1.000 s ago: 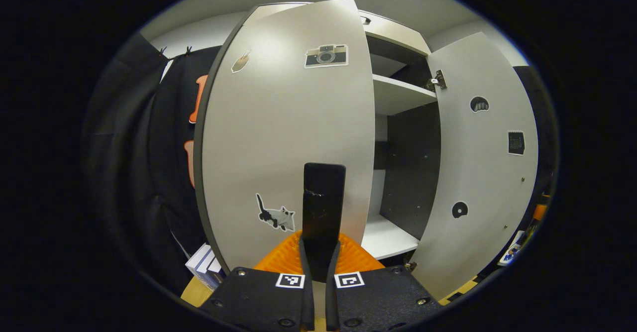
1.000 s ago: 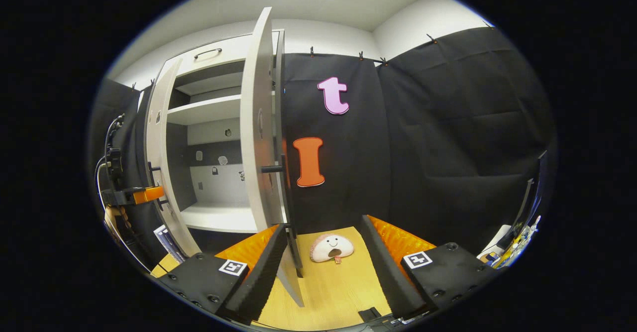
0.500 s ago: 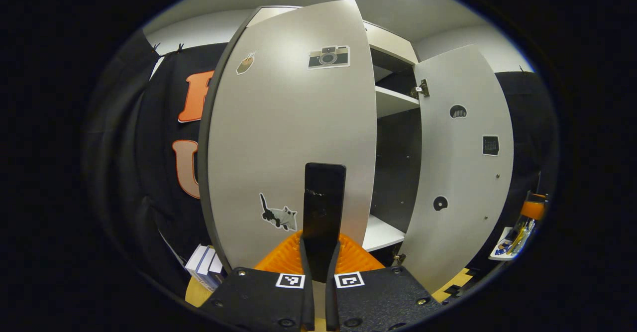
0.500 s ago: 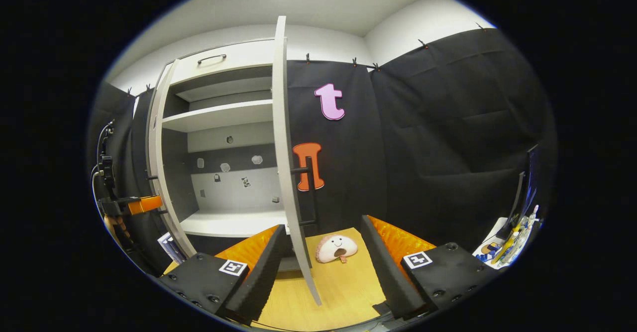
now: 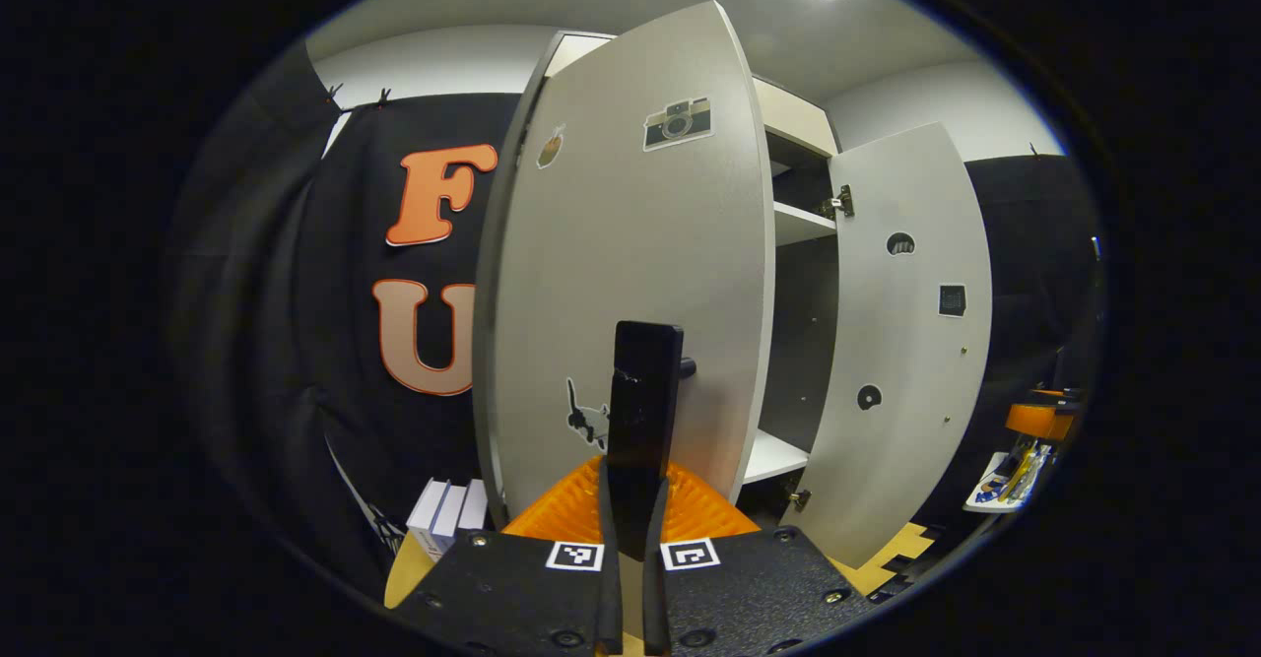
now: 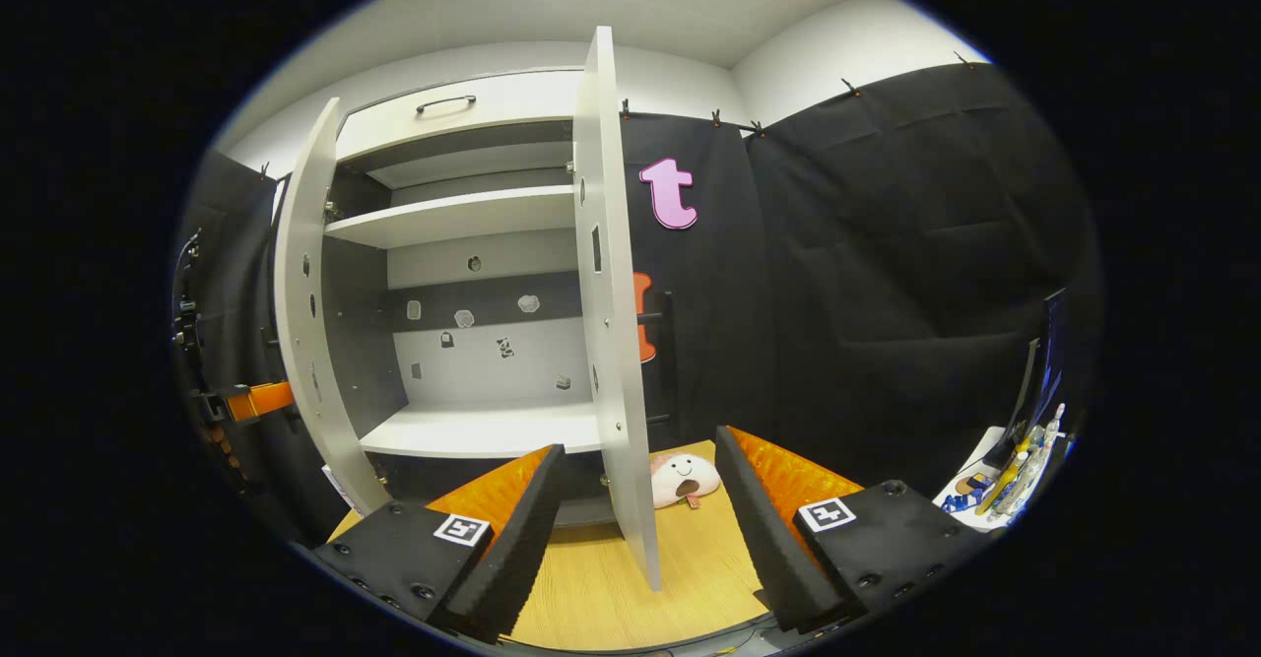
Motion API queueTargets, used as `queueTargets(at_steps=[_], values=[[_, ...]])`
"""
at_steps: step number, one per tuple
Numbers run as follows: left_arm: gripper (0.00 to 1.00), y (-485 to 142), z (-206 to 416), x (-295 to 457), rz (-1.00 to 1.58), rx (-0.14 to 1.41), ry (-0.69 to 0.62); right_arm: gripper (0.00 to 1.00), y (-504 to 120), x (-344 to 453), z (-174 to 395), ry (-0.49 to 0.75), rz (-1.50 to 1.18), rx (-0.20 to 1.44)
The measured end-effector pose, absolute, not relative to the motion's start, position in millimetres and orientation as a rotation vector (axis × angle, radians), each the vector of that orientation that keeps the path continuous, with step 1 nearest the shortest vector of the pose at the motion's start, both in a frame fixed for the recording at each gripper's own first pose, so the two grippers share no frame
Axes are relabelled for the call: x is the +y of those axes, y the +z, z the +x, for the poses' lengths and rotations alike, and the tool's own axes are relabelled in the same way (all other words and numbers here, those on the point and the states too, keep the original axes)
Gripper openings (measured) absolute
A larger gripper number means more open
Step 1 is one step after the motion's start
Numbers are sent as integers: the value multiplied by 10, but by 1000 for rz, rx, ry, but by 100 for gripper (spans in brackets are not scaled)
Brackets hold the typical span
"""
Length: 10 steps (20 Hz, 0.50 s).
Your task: Open the right door of the double-door shoe cabinet with the right hand, and open the left door with the left hand.
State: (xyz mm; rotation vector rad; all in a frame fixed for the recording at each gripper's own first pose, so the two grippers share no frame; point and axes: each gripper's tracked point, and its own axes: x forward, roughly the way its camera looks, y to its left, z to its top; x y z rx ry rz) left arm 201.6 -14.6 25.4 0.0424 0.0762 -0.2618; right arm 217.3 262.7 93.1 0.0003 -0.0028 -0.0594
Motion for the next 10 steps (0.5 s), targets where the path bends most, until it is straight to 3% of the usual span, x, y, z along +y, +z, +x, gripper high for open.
queueTargets(at_steps=[10], values=[[1, 354, 1928, 776, 100, 64, -69, 98, 908, 2741, 2139, -33, 11, 4]])
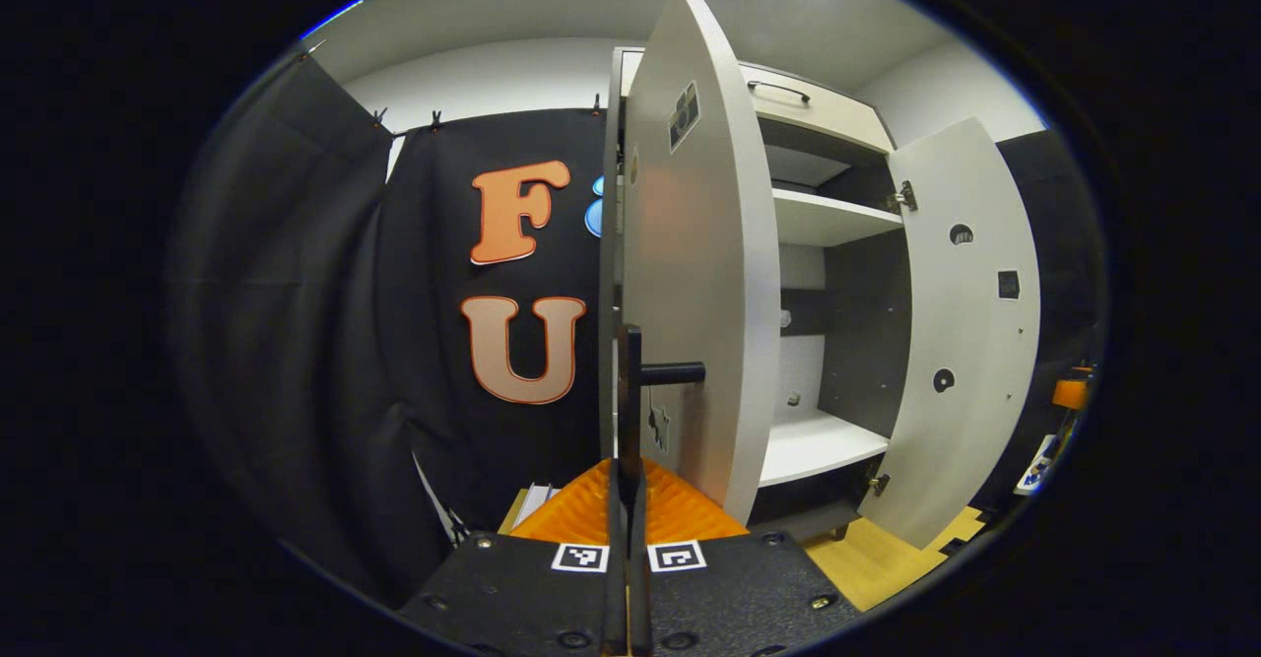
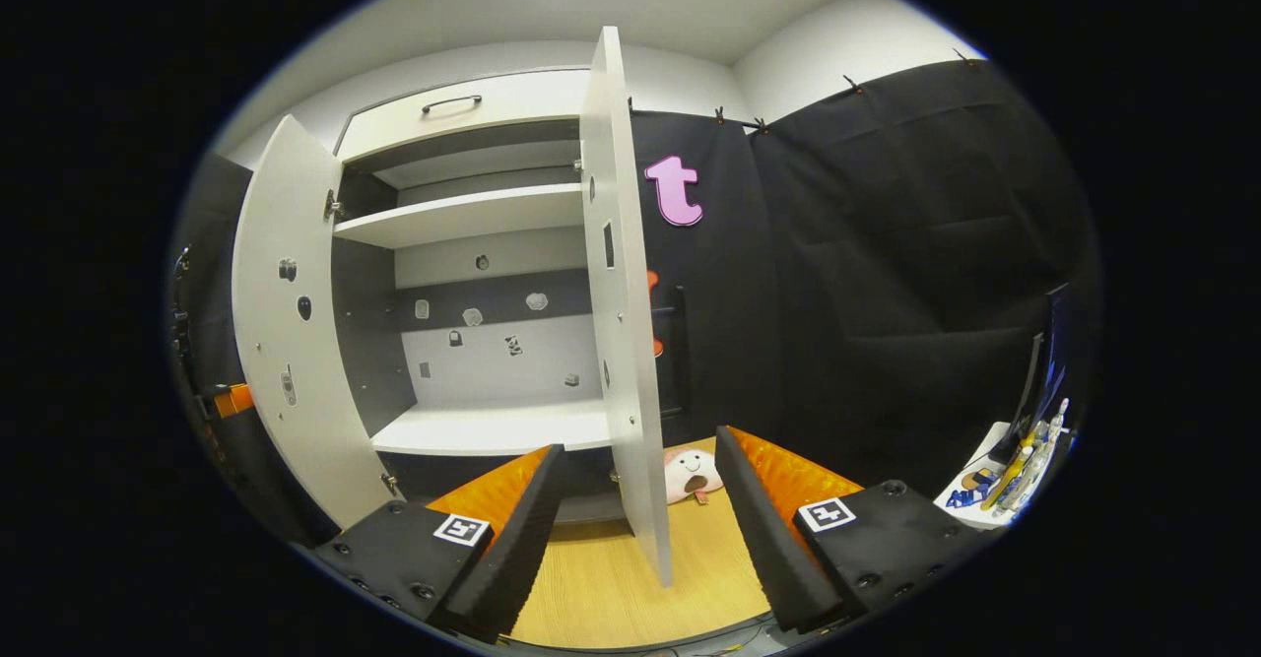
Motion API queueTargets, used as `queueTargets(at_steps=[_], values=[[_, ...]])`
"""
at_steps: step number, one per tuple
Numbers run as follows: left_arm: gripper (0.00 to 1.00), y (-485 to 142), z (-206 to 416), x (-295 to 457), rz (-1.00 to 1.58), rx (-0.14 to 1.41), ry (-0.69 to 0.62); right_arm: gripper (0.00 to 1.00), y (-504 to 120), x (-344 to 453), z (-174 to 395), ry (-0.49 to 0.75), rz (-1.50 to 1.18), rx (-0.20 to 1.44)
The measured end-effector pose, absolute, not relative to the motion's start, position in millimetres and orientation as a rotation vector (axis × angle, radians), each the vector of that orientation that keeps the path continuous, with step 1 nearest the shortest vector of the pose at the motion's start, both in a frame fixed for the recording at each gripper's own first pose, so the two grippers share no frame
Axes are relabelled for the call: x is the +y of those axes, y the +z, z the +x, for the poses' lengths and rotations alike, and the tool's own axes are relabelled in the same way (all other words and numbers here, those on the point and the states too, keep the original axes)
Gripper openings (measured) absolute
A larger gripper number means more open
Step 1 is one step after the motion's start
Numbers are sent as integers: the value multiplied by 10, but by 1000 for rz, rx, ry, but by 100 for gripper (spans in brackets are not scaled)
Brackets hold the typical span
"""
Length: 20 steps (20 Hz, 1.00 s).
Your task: Open the right door of the double-door shoe cabinet with the right hand, and open the left door with the left hand.
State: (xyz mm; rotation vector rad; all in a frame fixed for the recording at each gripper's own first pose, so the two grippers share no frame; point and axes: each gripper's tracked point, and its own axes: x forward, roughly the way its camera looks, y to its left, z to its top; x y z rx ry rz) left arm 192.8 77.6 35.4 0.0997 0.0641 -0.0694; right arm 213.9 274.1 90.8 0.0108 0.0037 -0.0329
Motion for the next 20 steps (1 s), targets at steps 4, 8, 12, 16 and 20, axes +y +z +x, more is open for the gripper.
queueTargets(at_steps=[4, 8, 12, 16, 20], values=[[0, 380, 1899, 967, 51, 71, -58, 98, 927, 2816, 2146, -18, 10, 1], [0, 351, 1801, 977, 21, 76, -56, 98, 921, 2846, 2122, -13, -3, 1], [0, 371, 1476, 949, 11, 85, -39, 98, 887, 2747, 2051, -23, -19, 8], [7, 492, 1088, 967, 18, 66, 15, 89, 969, 2541, 2063, -60, -39, -26], [51, 715, 875, 701, 37, 34, 27, 98, 1084, 2344, 2083, -47, -41, -40]])
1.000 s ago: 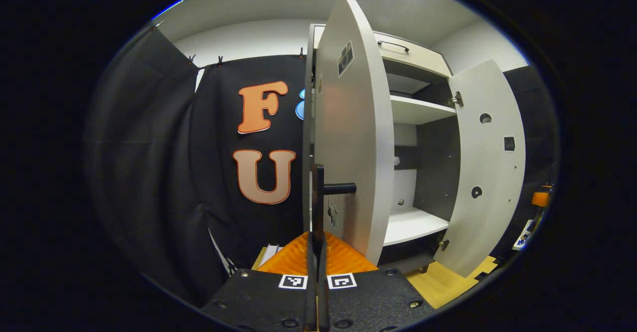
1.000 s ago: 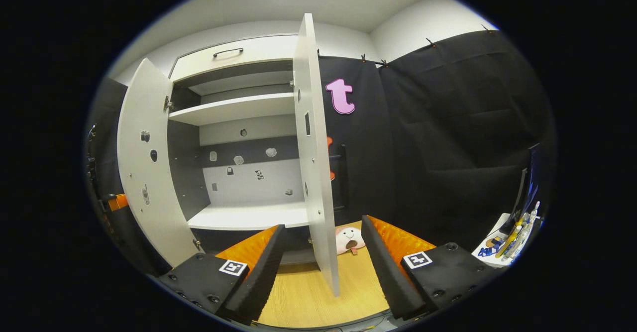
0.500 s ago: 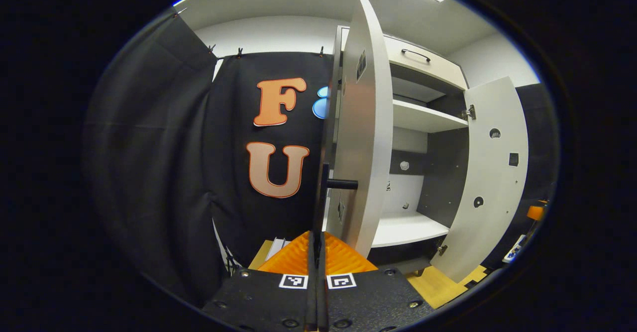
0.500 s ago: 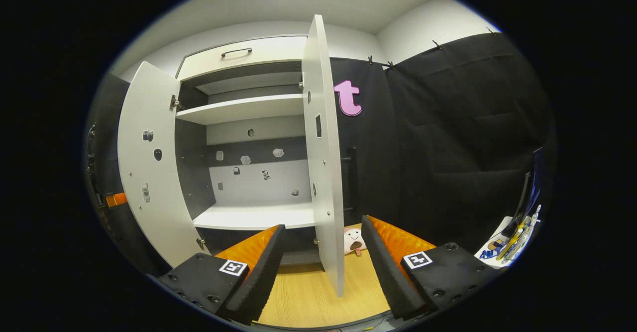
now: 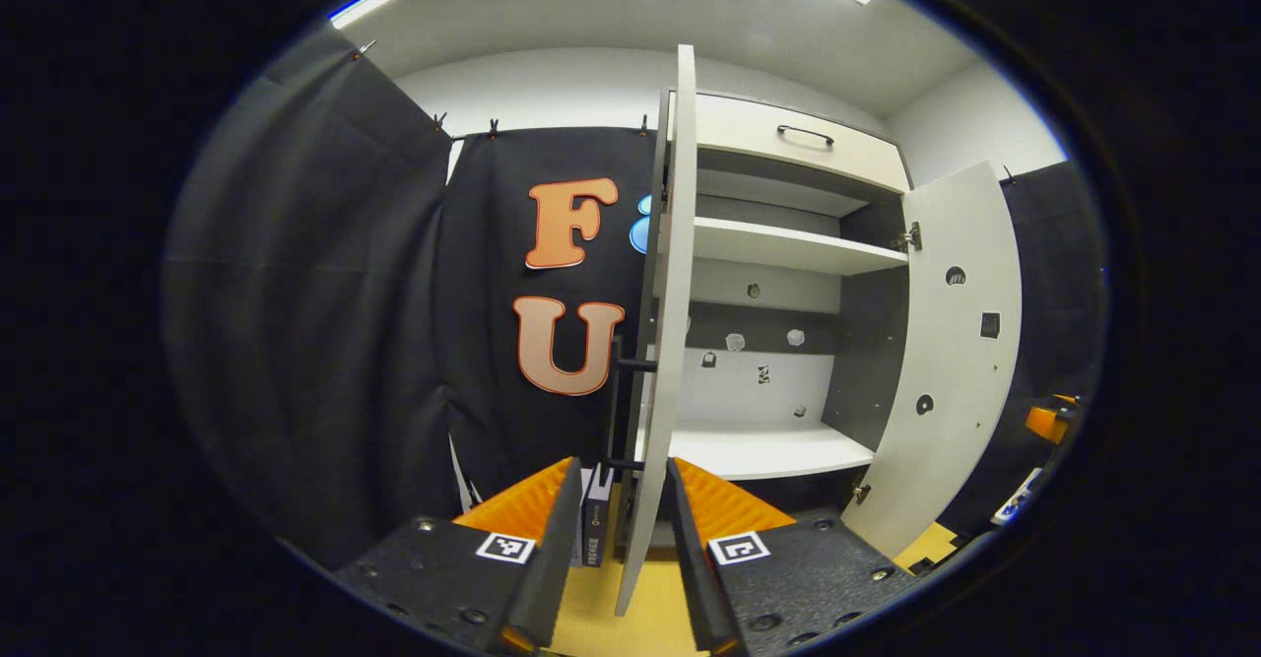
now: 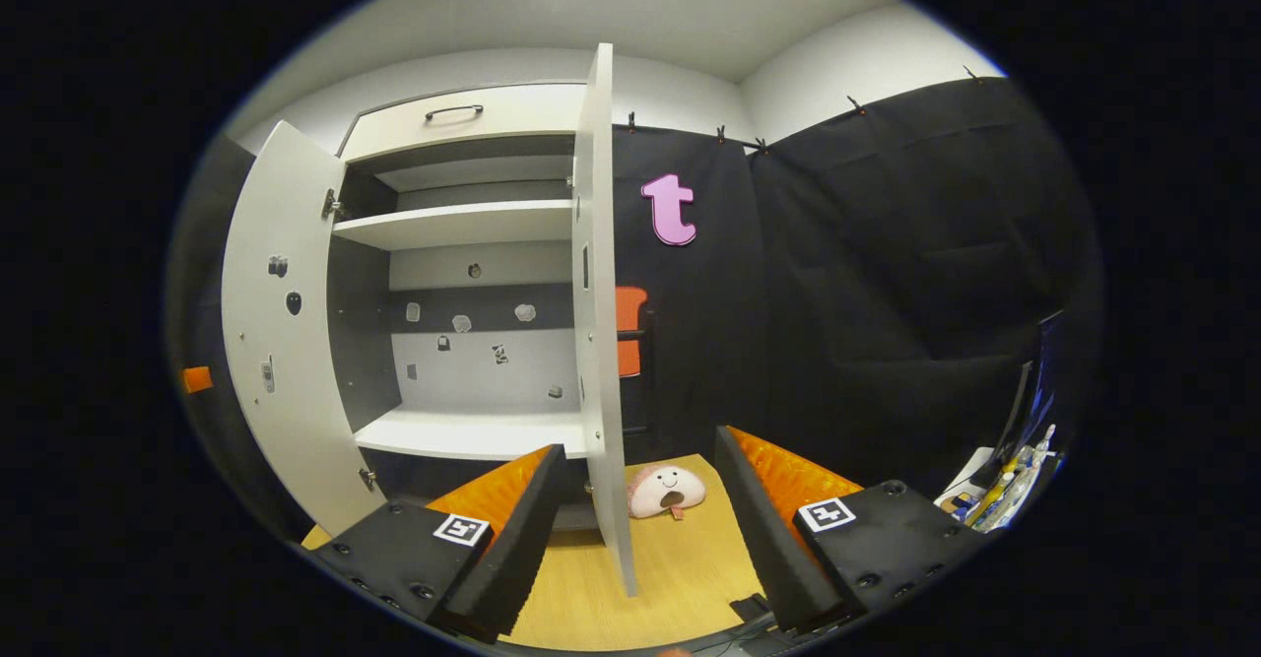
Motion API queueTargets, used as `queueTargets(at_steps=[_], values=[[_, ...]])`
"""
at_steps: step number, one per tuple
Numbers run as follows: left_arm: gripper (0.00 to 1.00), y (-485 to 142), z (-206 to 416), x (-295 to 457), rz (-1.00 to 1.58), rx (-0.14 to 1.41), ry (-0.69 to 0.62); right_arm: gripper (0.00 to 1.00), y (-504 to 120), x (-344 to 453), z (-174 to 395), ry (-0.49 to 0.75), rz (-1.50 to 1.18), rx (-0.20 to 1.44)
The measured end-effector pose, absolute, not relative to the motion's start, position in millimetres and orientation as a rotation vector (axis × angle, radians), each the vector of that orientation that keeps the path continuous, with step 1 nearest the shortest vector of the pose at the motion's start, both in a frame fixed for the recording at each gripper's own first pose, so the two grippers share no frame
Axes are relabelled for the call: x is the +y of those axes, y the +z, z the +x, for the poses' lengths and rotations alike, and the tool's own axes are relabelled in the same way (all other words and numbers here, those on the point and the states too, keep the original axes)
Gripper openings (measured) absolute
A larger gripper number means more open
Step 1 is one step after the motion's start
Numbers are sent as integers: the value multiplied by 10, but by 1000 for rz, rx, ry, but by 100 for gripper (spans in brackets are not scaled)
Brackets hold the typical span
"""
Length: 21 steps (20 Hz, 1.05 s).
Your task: Open the right door of the double-door shoe cabinet with the right hand, and open the left door with the left hand.
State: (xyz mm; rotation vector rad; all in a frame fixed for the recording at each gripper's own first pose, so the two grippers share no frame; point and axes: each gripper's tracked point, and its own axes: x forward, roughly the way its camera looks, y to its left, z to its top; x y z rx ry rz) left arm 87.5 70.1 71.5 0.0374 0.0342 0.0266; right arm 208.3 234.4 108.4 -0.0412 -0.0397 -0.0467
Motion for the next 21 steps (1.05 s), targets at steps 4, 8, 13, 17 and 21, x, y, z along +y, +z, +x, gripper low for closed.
queueTargets(at_steps=[4, 8, 13, 17, 21], values=[[80, 844, 746, 281, 11, 1, 18, 98, 1192, 2190, 2050, -16, -48, -65], [94, 821, 711, -4, -10, 2, 49, 98, 1203, 1980, 1979, -8, -76, -61], [91, 791, 679, -330, 0, -2, 61, 97, 1221, 1792, 1942, 14, -109, -58], [91, 817, 585, -561, 12, -11, 56, 97, 1212, 1691, 1875, 43, -82, -45], [94, 888, 491, -680, 23, -23, 71, 97, 1259, 1588, 1832, 64, -62, -48]])
